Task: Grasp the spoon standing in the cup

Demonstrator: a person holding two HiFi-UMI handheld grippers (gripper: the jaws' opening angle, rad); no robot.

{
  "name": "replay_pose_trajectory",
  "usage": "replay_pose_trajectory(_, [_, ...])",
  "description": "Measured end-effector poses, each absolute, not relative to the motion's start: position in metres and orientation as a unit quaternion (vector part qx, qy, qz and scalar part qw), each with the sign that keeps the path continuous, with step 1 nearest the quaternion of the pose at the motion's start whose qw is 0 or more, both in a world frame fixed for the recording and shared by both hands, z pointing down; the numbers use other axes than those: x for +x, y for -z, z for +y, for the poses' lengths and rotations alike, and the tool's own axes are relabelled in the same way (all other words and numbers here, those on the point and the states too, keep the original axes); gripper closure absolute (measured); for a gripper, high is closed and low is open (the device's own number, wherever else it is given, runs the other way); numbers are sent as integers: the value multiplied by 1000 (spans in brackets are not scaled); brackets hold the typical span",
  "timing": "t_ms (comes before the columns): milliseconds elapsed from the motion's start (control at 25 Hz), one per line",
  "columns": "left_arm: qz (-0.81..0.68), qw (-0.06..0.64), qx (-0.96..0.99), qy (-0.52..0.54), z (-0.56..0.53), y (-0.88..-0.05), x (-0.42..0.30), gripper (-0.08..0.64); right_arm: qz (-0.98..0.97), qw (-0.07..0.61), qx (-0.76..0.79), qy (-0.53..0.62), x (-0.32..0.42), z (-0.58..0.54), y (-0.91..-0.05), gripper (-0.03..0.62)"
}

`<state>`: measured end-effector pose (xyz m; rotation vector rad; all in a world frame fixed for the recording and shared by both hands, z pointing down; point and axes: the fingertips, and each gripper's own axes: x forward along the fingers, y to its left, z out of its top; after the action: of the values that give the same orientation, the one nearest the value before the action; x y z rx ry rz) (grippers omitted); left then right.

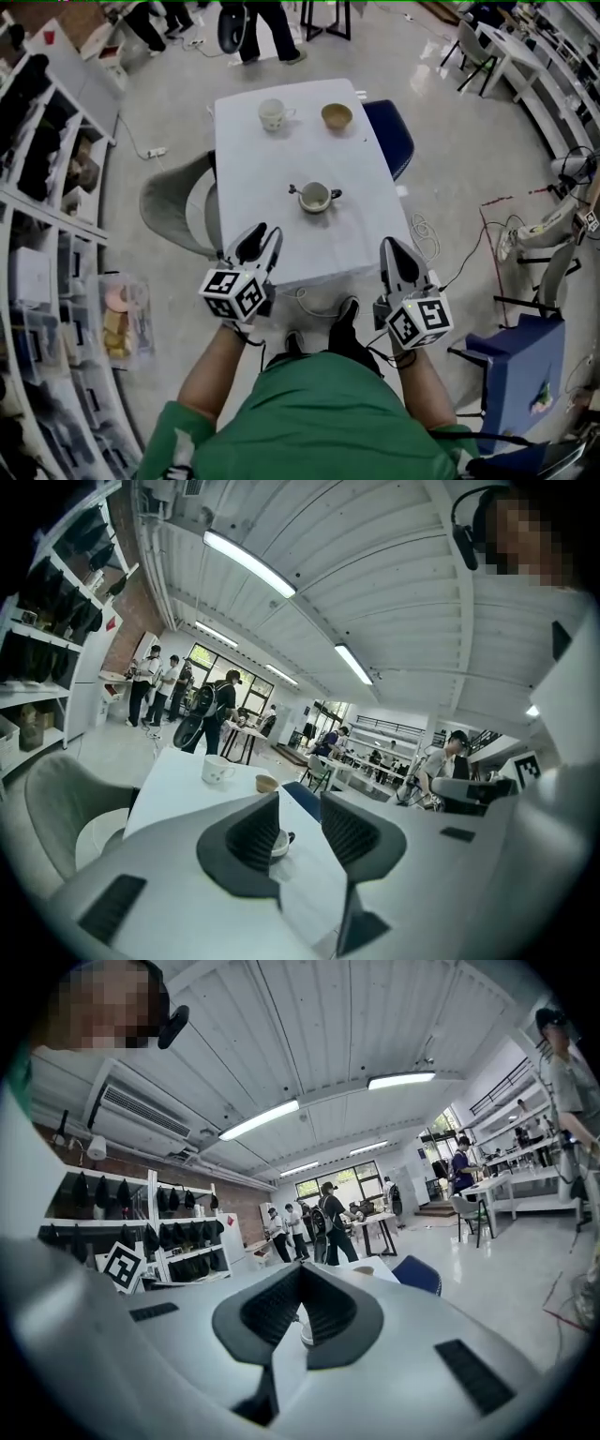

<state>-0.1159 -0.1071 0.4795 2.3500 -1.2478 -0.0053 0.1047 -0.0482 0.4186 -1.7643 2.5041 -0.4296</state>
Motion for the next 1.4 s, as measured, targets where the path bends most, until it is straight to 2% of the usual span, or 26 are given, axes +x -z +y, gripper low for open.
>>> replay_pose_trajectory(280, [-516, 256, 817, -15, -157, -511, -91, 411, 834, 35, -529, 151, 151, -116, -423, 577])
replay_pose_trajectory(640, [-555, 342, 758, -9, -191, -561, -82, 411, 852, 39, -492, 175, 186, -161, -434, 577])
replay_pose_trajectory(1200, [-534, 425, 731, -11, -246, -620, -81, 407, 843, 26, -505, 184, 189, -200, -441, 577])
replay_pose_trajectory(1400, [-509, 474, 719, -3, -261, -647, -79, 374, 832, 18, -521, 187, 184, -210, -443, 577])
